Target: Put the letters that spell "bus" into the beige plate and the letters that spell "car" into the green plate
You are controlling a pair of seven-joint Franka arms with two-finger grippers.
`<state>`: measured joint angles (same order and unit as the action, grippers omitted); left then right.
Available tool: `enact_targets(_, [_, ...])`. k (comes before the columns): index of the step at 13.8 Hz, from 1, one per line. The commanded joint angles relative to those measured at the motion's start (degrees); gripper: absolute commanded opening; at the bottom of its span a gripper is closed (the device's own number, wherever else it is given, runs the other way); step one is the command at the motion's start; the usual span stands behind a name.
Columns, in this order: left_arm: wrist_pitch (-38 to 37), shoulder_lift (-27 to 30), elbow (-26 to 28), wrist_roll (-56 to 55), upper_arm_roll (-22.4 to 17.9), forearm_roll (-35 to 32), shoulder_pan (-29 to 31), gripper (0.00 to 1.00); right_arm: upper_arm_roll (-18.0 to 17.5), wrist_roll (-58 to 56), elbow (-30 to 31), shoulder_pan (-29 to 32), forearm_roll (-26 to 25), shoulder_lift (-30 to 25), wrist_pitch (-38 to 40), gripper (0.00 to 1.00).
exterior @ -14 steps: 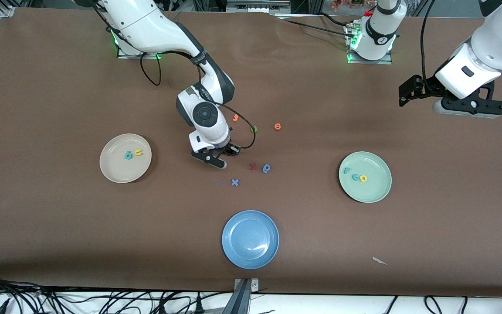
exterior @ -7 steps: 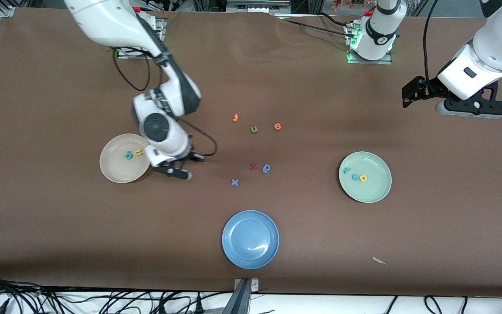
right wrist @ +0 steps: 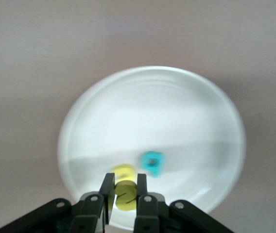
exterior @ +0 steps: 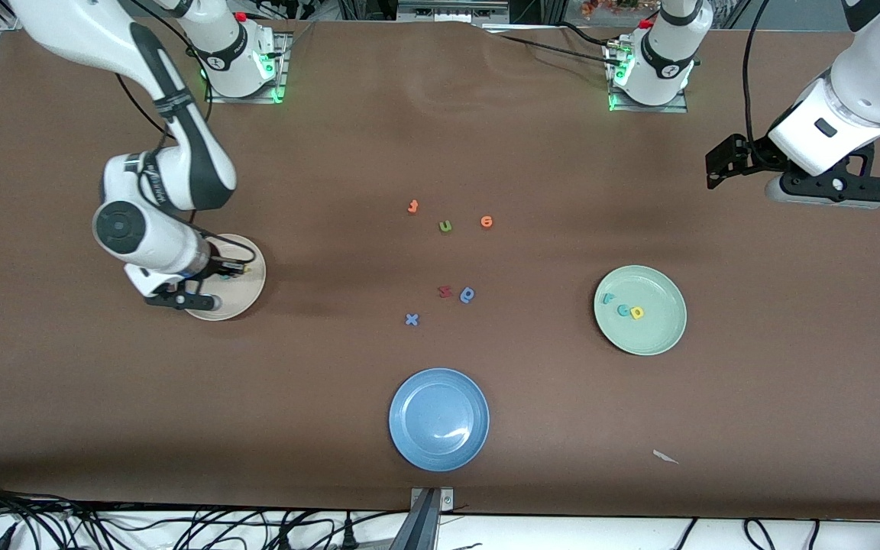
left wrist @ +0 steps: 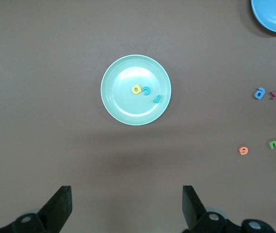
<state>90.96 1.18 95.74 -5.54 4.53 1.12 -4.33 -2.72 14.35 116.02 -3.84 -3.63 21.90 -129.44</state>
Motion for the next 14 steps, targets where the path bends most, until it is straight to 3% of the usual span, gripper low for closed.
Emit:
enact_targets(1, [0.0,0.4,0.24,1.23,0.13,-1.12,0.55,1.0,-1.14,0.84,2.37,2.43,-1.29,-2.04,-0.9,1.0])
enact_targets(3, [-0.17,0.49,0.24,1.23,0.04,-1.21,0.73,1.0,-1.06,1.73,1.06,1.99,-1.2,-3.52,-0.03,1.0])
enact_targets(6, [-0.79,0.4,0.24,1.23,0.13,-1.12,0.64,1.0,-0.53,1.38,-6.74,1.21,-0.76,-4.32,10.75,1.0])
enact_targets(12, [-0.88,0.4,0.06,1.06,0.48,-1.21,0.55,1.0,6.85,-6.07,-18.71,-2.49,1.69,-8.71,26.4,1.0])
enact_targets(14, [-0.88,0.4,0.06,1.06,0.48,-1.21,0.55,1.0,7.82,-7.67,-18.99,-2.4,4.07,-12.65,30.81,1.0])
